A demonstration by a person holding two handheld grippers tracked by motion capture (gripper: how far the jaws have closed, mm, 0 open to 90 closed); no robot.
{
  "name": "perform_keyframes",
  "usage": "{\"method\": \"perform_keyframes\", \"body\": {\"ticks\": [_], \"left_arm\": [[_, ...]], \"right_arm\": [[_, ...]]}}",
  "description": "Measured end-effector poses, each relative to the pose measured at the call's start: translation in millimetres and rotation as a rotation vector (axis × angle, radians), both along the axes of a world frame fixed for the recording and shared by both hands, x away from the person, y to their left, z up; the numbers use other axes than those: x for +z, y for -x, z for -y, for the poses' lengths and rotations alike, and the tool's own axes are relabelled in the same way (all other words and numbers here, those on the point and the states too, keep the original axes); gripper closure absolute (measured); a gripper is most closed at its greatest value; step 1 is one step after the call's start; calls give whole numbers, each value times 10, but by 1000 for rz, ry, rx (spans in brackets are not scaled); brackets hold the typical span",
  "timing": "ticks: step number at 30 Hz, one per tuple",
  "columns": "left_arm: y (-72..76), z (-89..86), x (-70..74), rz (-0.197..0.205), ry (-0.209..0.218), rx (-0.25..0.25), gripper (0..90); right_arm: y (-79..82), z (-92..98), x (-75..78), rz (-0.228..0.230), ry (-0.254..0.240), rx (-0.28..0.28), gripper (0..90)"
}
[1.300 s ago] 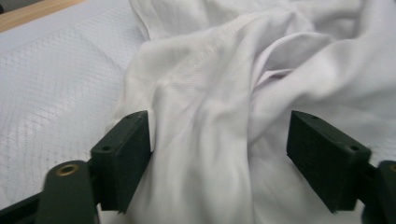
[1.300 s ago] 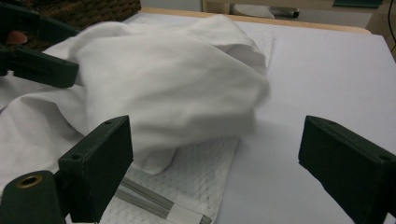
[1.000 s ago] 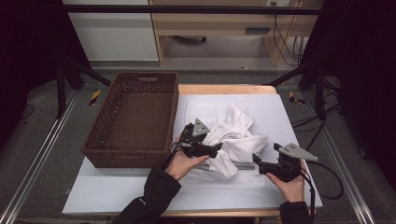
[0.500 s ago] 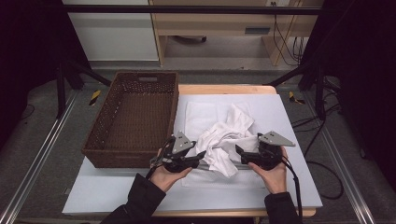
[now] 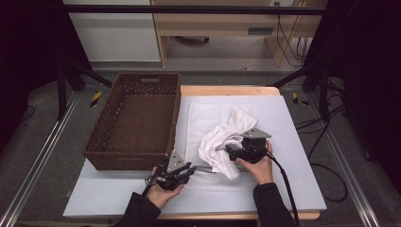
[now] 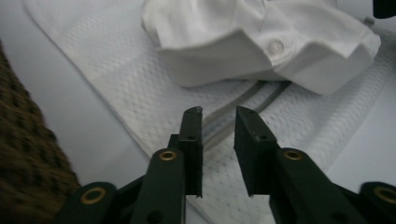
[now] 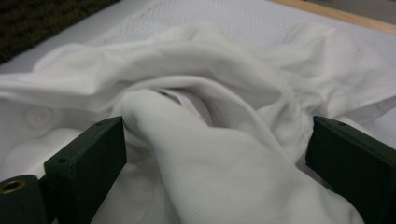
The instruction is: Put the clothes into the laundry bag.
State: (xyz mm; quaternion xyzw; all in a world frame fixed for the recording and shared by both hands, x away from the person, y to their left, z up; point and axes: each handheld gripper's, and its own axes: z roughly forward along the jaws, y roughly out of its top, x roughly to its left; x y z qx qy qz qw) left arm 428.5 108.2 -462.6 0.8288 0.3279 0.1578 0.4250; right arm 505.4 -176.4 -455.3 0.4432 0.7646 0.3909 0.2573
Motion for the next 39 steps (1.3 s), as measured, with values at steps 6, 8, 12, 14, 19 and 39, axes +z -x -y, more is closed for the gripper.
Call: {"method": "perform_keyframes", "body": {"ticks": [6, 8, 12, 14, 19, 39], "left_arm": [[22, 131, -119, -8, -50, -15, 869], [29, 157, -141, -13, -59, -22, 885], [36, 193, -190, -19, -77, -29, 895], [33, 207, -212, -21, -86, -31, 895], [31, 210, -222, -25, -84, -31, 891], [33, 215, -222, -21, -90, -31, 887]], "right_arm": [[-49, 29, -173, -39, -7, 20, 343], [-50, 51, -202, -55, -30, 29, 465], [-39, 74, -228, -76, -66, 43, 609], [-26, 79, -213, -84, -76, 53, 671], [90, 148, -72, -29, -99, 41, 729], [368, 1141, -95, 35, -85, -253, 702]]}}
